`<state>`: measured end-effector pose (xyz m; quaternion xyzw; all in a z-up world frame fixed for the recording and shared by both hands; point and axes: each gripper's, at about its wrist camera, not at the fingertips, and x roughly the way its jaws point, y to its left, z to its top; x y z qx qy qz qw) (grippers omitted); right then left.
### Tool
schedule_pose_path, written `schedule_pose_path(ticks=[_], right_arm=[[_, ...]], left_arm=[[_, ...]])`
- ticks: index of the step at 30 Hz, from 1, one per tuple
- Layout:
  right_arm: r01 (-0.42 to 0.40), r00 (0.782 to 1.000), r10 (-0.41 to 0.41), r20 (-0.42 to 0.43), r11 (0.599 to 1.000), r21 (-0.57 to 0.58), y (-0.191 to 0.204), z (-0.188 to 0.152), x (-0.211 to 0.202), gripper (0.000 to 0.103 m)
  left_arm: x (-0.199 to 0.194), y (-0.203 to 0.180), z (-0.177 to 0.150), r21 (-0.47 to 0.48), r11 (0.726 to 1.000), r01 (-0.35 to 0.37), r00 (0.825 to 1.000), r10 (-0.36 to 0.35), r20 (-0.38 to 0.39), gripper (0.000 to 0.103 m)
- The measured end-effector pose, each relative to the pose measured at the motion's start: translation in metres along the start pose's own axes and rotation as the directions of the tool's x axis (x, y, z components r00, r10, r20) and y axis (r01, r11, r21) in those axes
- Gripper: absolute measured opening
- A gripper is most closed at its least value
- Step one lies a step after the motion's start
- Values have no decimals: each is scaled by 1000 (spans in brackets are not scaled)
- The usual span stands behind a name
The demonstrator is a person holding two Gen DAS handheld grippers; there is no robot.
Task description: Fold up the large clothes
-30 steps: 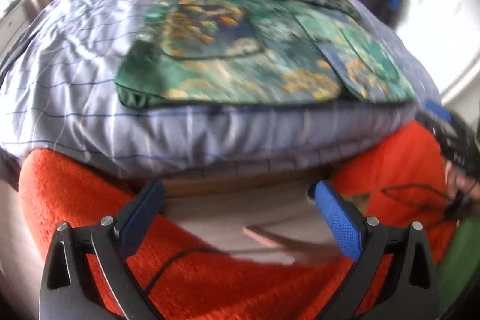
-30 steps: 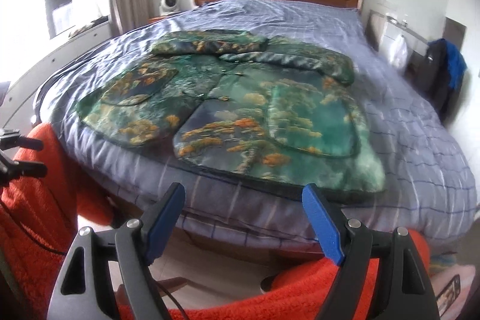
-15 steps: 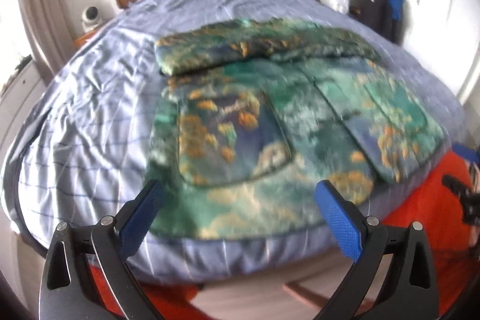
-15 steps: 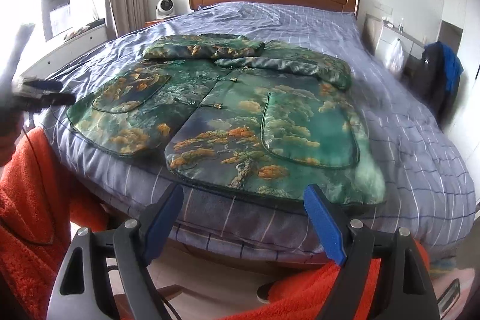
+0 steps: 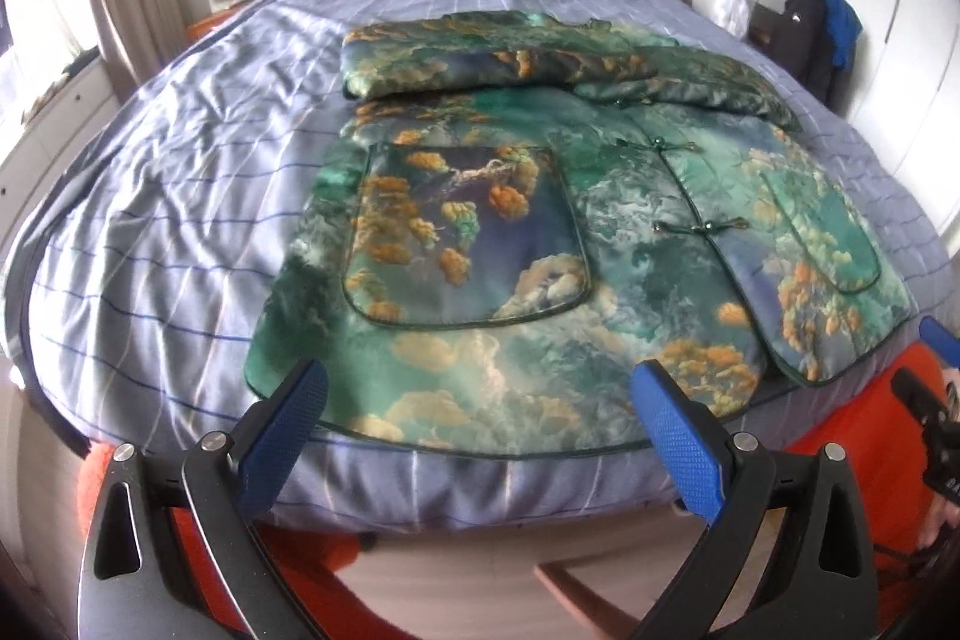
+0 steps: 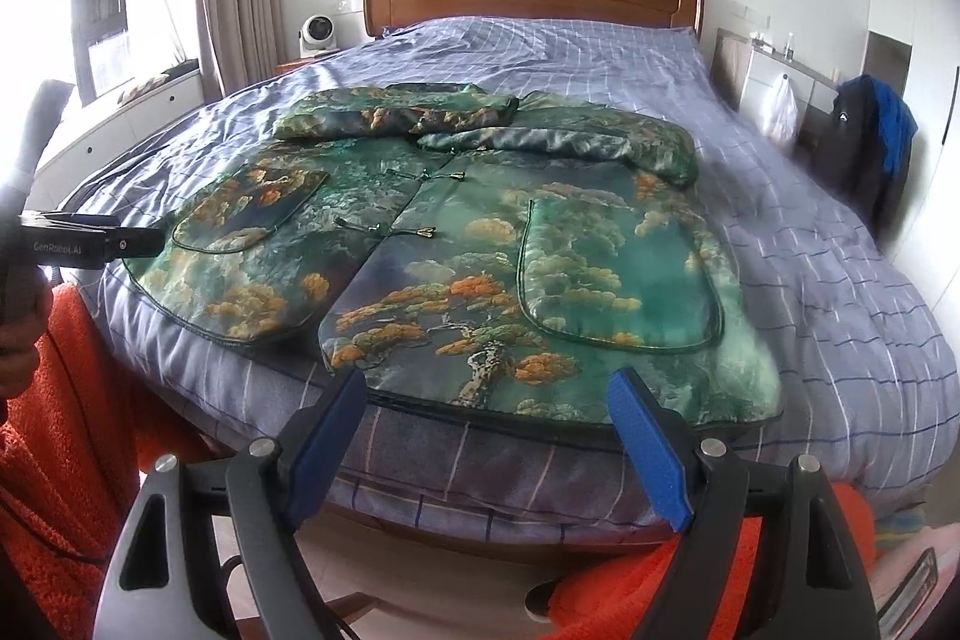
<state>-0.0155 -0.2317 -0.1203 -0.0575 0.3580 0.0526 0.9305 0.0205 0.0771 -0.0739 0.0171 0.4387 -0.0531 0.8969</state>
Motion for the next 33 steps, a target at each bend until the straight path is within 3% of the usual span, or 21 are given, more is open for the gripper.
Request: schedule_pose_path(ticks=[26, 29, 33], right_arm=[[-19, 1000, 18, -20, 1000, -22, 5, -1, 6, 82], [-48, 999, 48, -17, 999, 26, -17, 4, 4, 82], [66, 998, -64, -16, 988, 140, -85, 12, -2, 82]], left_arm=[[10, 36, 6, -58, 996, -71, 997, 70, -34, 101], [13, 58, 13, -101, 993, -62, 997, 58, -44, 101], [28, 91, 15, -192, 981, -8, 995, -10, -95, 101]])
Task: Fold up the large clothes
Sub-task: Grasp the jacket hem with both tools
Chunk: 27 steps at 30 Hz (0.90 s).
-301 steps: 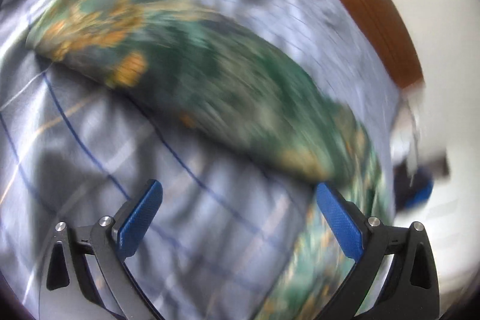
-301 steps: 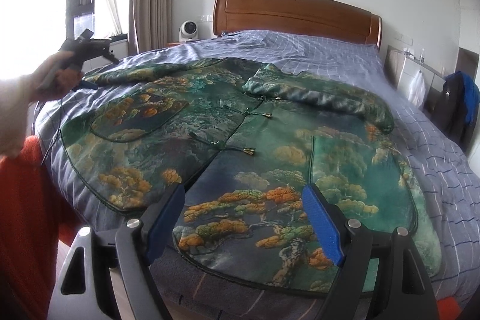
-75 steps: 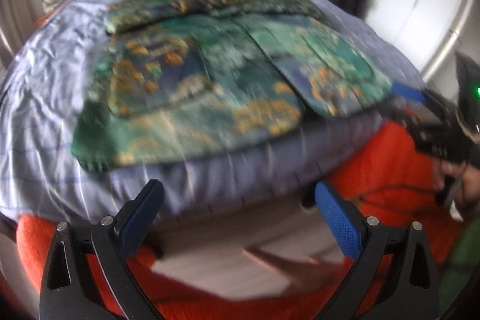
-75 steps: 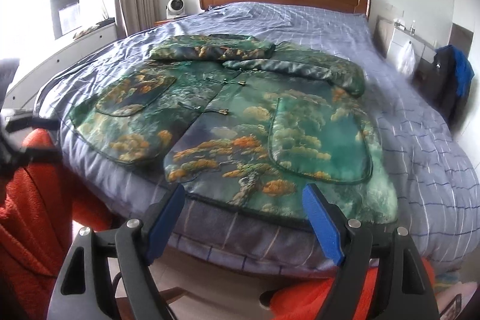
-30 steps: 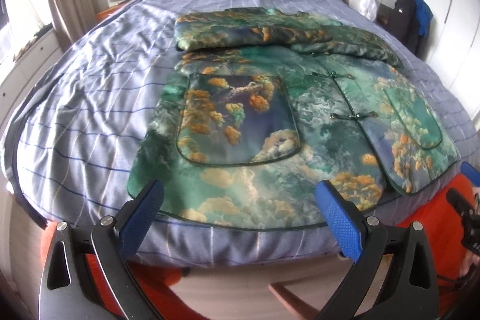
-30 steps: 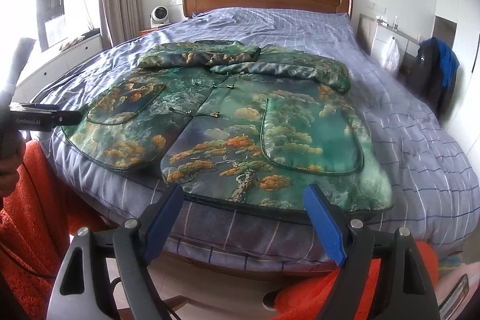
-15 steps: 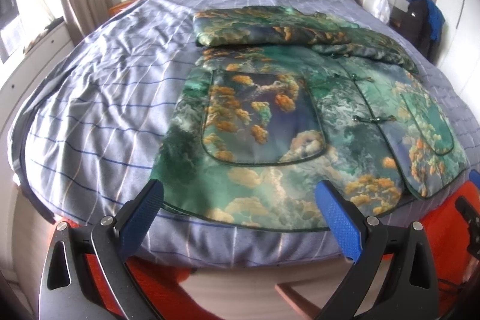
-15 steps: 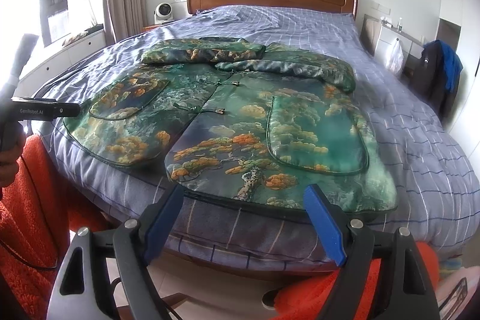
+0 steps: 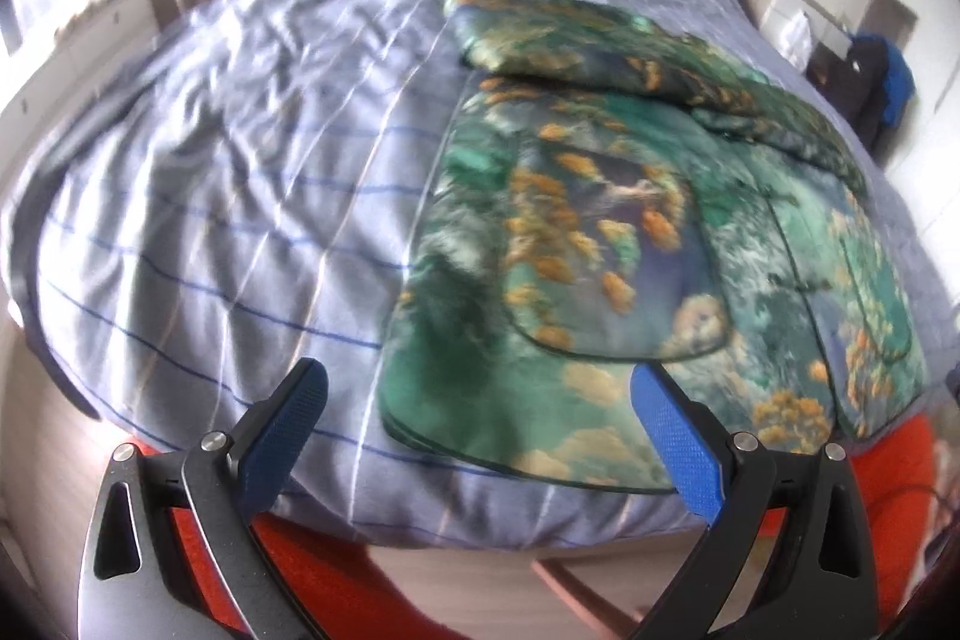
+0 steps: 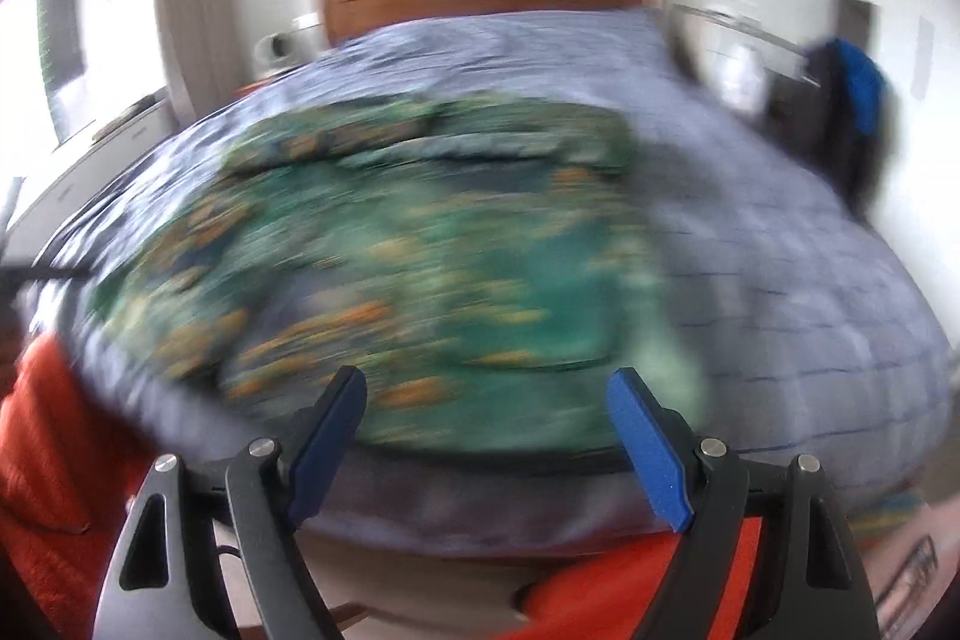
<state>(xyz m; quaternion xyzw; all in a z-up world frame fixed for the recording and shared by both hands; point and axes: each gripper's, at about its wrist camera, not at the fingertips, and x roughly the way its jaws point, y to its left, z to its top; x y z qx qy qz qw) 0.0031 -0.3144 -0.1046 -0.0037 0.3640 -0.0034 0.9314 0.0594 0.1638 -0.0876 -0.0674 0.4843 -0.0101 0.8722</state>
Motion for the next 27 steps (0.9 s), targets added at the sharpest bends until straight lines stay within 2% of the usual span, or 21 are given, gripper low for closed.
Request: schedule_pose_path(ticks=[2, 4, 6, 8, 9, 11, 13, 15, 16, 17, 18, 19, 20, 23, 25, 27], right_arm=[[53, 998, -51, -25, 994, 95, -45, 10, 4, 82], [57, 997, -46, -69, 985, 164, -78, 15, 11, 82], [20, 987, 22, -161, 968, 250, -108, 15, 30, 82], [-66, 955, 165, -248, 929, 365, -131, 7, 56, 82], [-83, 945, 197, -261, 916, 392, -137, 4, 61, 82], [-133, 919, 272, -285, 895, 426, -139, -2, 77, 82], [-154, 905, 298, -305, 895, 418, -132, -3, 85, 82], [-190, 893, 322, -314, 903, 387, -121, -1, 92, 80], [-199, 890, 322, -324, 912, 359, -113, 0, 94, 75], [-225, 877, 334, -346, 920, 320, -104, 4, 98, 57], [-227, 867, 328, -375, 930, 289, -97, 5, 102, 48], [-214, 865, 308, -396, 940, 265, -94, 7, 105, 30], [-202, 856, 293, -425, 948, 246, -92, 9, 107, 19], [-230, 830, 326, -453, 939, 255, -89, 20, 103, 14], [-259, 823, 355, -443, 929, 264, -89, 29, 96, 14], [-318, 810, 436, -392, 888, 332, -96, 46, 86, 13]], left_arm=[[10, 10, 1, -31, 999, 34, 999, -35, -32, 101], [22, 14, 0, -31, 997, 71, 996, -72, -54, 101], [32, 12, -1, -6, 996, 89, 994, -89, -67, 101], [47, 8, 0, 36, 998, 48, 995, -44, -84, 101], [54, 8, 1, 49, 999, 22, 996, -17, -87, 101], [60, 10, 1, 49, 999, 19, 995, -14, -103, 101], [63, 10, 0, 37, 997, 62, 989, -57, -137, 101], [61, 1, -4, 72, 990, 118, 980, -104, -170, 96], [60, -5, -6, 107, 987, 120, 979, -99, -180, 77], [59, -10, -8, 137, 985, 104, 980, -78, -184, 56], [57, -17, -10, 188, 980, 65, 982, -30, -184, 43], [54, -22, -11, 212, 976, 47, 983, -7, -181, 21], [51, -24, -10, 217, 975, 42, 984, -3, -180, 17], [34, -25, -1, 182, 981, 68, 984, -35, -176, 10], [18, -21, 14, 134, 983, 126, 981, -103, -167, 9], [4, -19, 30, 104, 979, 173, 978, -158, -139, 9]])
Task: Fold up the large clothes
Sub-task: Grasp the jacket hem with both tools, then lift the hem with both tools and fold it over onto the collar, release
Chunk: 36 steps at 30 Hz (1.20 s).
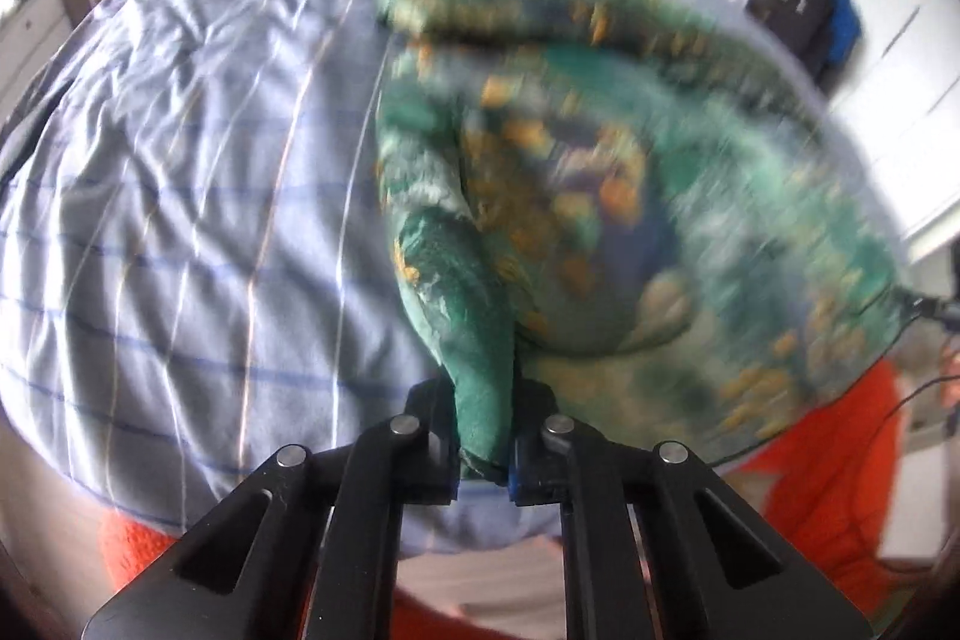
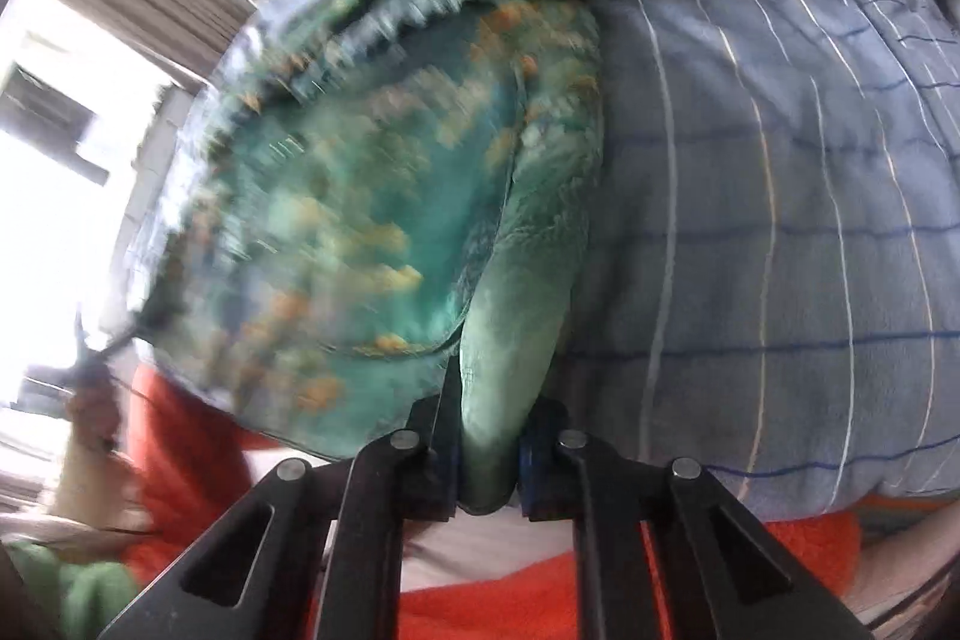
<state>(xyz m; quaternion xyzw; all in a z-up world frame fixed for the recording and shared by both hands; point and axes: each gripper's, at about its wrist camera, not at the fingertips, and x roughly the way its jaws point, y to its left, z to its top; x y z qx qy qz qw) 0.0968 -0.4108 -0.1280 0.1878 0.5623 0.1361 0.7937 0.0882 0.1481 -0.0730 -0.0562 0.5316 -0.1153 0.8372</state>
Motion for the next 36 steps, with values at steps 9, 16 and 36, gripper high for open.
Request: schedule_pose_path(ticks=[9, 16, 36], right_arm=[[-201, 933, 191, 304, 980, 1, 22, 110, -60, 13], [-11, 898, 6, 441, 1000, 8, 13, 272, -13, 13], [87, 952, -81, 297, 996, -6, -22, 333, 68, 86]], left_arm=[[-37, -9, 155, 5, 997, 73, 968, -72, 239, 8], [64, 9, 305, -144, 989, -44, 966, 79, 248, 14], [143, 23, 305, -41, 998, -54, 996, 57, 73, 100]])
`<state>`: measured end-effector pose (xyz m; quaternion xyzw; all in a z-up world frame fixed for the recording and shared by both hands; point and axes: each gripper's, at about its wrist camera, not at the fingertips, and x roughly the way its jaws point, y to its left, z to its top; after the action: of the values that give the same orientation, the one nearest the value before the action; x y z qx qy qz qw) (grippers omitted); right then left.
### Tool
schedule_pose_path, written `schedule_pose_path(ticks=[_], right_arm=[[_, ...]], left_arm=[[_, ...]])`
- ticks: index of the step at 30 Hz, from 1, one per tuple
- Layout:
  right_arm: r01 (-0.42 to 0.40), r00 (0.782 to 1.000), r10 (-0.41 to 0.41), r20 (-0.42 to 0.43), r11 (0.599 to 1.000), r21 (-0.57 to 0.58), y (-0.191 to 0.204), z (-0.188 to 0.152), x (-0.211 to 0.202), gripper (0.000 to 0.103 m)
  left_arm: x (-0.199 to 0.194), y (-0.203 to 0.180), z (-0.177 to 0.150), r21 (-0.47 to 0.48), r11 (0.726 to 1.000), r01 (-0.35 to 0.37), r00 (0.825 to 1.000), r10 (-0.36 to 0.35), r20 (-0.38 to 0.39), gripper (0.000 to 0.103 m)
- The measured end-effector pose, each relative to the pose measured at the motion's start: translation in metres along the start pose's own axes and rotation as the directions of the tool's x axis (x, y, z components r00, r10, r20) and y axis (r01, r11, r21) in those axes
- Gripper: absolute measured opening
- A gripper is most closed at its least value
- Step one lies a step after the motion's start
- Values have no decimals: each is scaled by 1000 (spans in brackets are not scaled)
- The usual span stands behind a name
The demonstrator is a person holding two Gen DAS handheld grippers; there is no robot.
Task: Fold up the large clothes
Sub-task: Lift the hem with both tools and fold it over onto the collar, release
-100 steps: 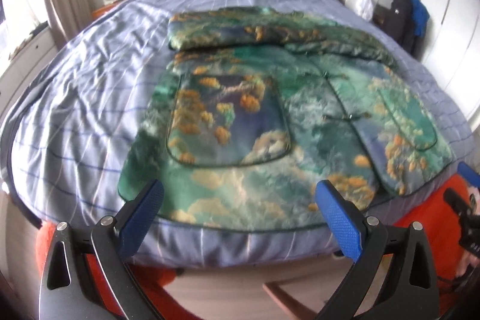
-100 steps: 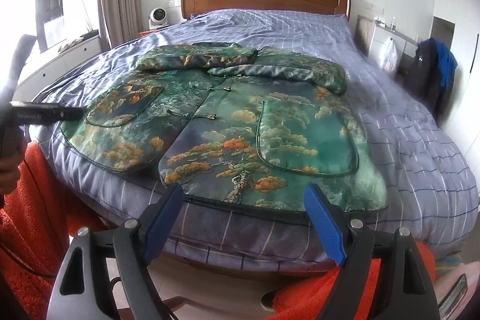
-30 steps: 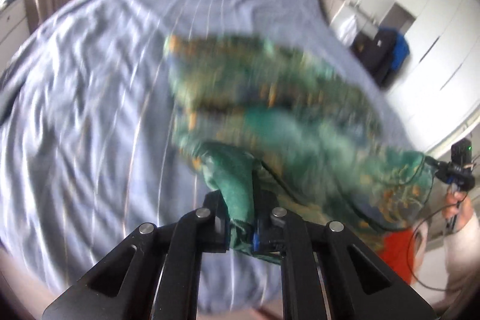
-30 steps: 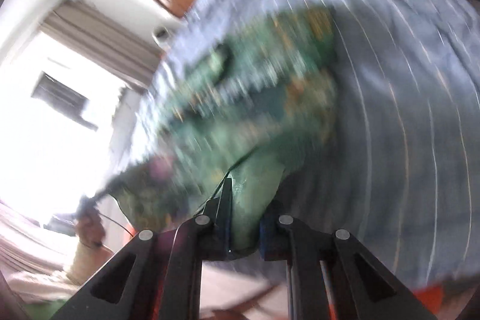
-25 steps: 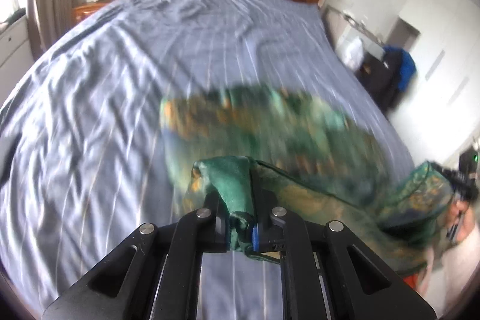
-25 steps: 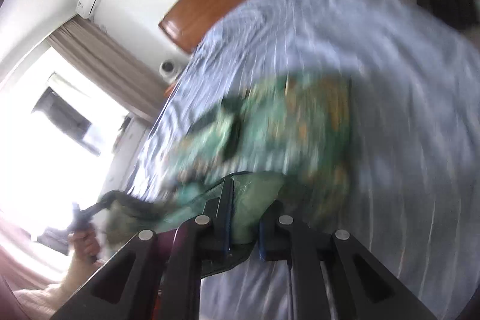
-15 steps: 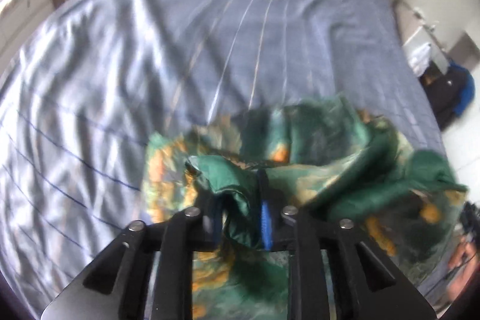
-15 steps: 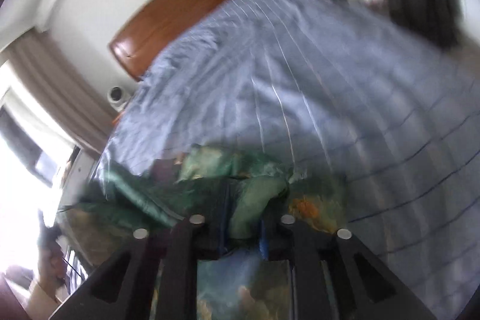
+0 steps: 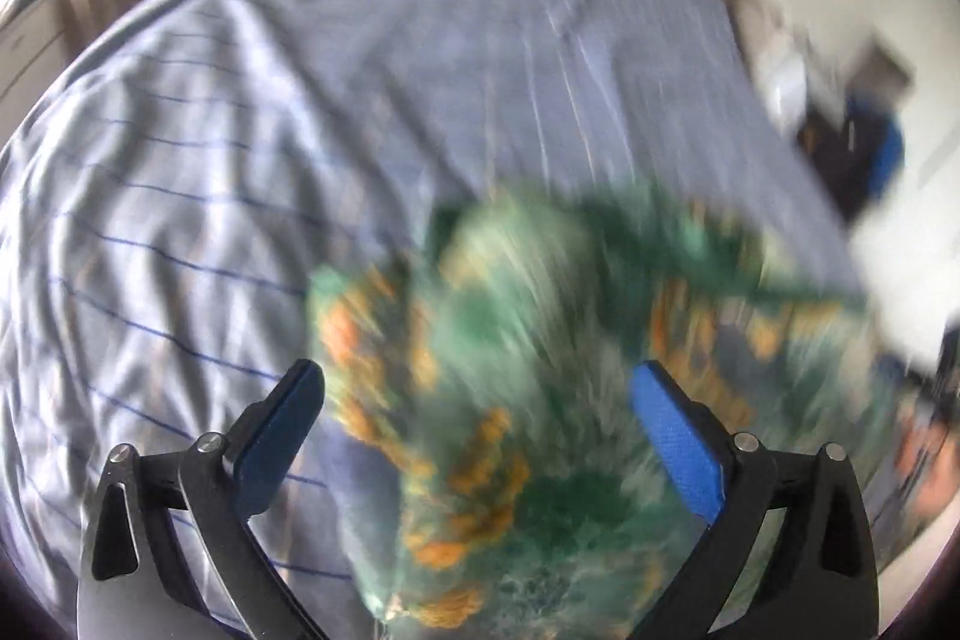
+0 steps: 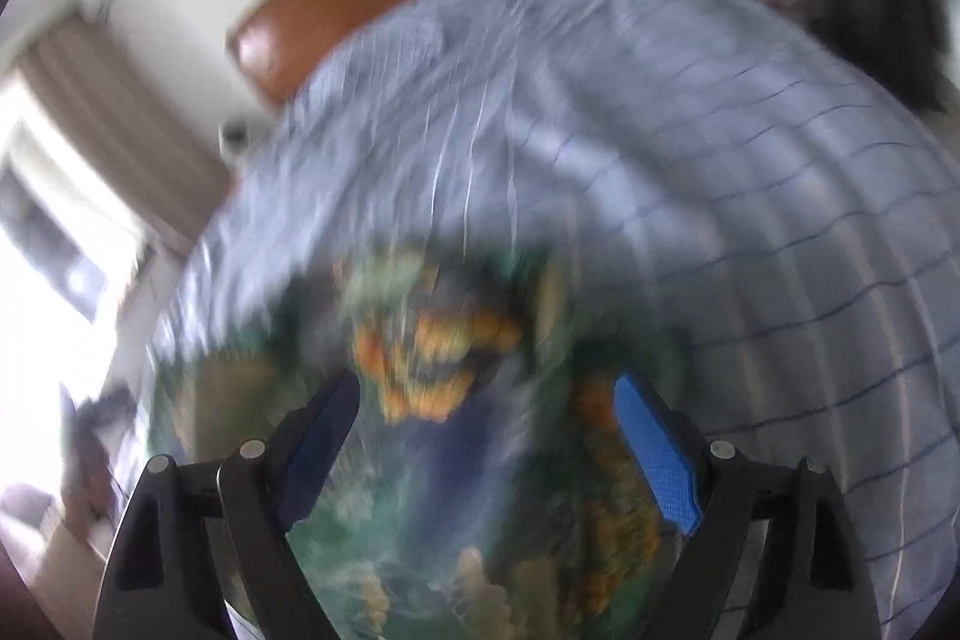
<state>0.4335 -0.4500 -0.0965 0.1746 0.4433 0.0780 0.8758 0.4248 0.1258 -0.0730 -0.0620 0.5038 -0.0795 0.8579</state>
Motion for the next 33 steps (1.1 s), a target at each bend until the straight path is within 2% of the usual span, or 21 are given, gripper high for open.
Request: schedule_pose_path(ticks=[1, 2, 3, 4, 6, 7, 9, 11, 12, 14, 16, 17, 19, 22, 25, 27, 28, 29, 30, 31, 33], right_arm=[[28, 999, -29, -39, 999, -41, 8, -4, 14, 81], [62, 995, -67, -73, 995, -72, 15, -7, 27, 55], [83, 993, -90, -83, 993, -80, 16, -9, 34, 42], [124, 988, -130, -78, 989, -86, 18, -11, 36, 21], [174, 984, -175, -10, 981, -91, 24, -6, 21, 13], [187, 982, -181, 61, 976, -115, 32, 1, 3, 11], [191, 974, -169, 149, 970, -150, 38, 11, -22, 11], [203, 963, -164, 211, 963, -177, 47, 23, -36, 10], [210, 960, -169, 221, 962, -176, 48, 26, -35, 10], [226, 962, -197, 191, 963, -147, 40, 30, -9, 10], [271, 958, -254, 129, 954, -131, 27, 20, 28, 11], [286, 957, -276, 95, 950, -122, 21, 12, 43, 11], [294, 956, -291, 47, 949, -109, 7, -8, 77, 13], [299, 952, -288, 107, 949, -104, 3, -20, 79, 15], [271, 960, -263, 99, 960, -75, -5, -20, 78, 18], [240, 968, -235, 90, 969, -62, -7, -20, 76, 26], [227, 971, -222, 89, 972, -52, -7, -18, 75, 35], [206, 975, -202, 90, 978, -37, -9, -17, 66, 54], [197, 976, -193, 96, 980, -29, -8, -16, 62, 65], [188, 976, -185, 115, 982, -21, -5, -16, 53, 81], [175, 968, -170, 186, 984, -11, -1, -20, 19, 84]], left_arm=[[6, -10, -3, 48, 998, -39, 999, 39, 2, 84], [9, -19, -8, 86, 994, -64, 998, 64, 9, 38], [12, -26, -11, 109, 989, -95, 995, 96, -8, 15], [8, -30, -9, 114, 987, -111, 994, 112, 0, 9], [-15, -28, -2, 113, 987, -116, 990, 106, 90, 8], [-32, -22, 5, 90, 991, -102, 986, 89, 143, 8], [-43, -10, 17, 40, 998, -55, 982, 47, 181, 8], [-36, -2, 24, -12, 998, -64, 977, 65, 205, 9], [-24, 0, 25, -38, 997, -73, 980, 79, 183, 9], [20, 5, 19, -75, 991, -112, 987, 120, 103, 12], [59, 6, 4, -70, 984, -162, 985, 165, 47, 17], [70, 7, -5, -60, 984, -168, 984, 171, 55, 19], [71, 3, -20, -49, 981, -188, 970, 193, 145, 21], [71, -1, -19, -27, 978, -205, 964, 207, 167, 22], [71, -2, -19, -25, 977, -214, 962, 215, 166, 27], [63, -3, -20, -39, 970, -239, 955, 242, 174, 39], [58, -3, -19, -50, 964, -261, 948, 266, 173, 61], [45, -3, -18, -70, 953, -296, 937, 304, 171, 88], [35, -3, -20, -78, 950, -304, 933, 313, 176, 97], [17, -2, -23, -88, 956, -279, 933, 292, 213, 98], [-19, -1, -39, -97, 972, -213, 934, 232, 273, 98]])
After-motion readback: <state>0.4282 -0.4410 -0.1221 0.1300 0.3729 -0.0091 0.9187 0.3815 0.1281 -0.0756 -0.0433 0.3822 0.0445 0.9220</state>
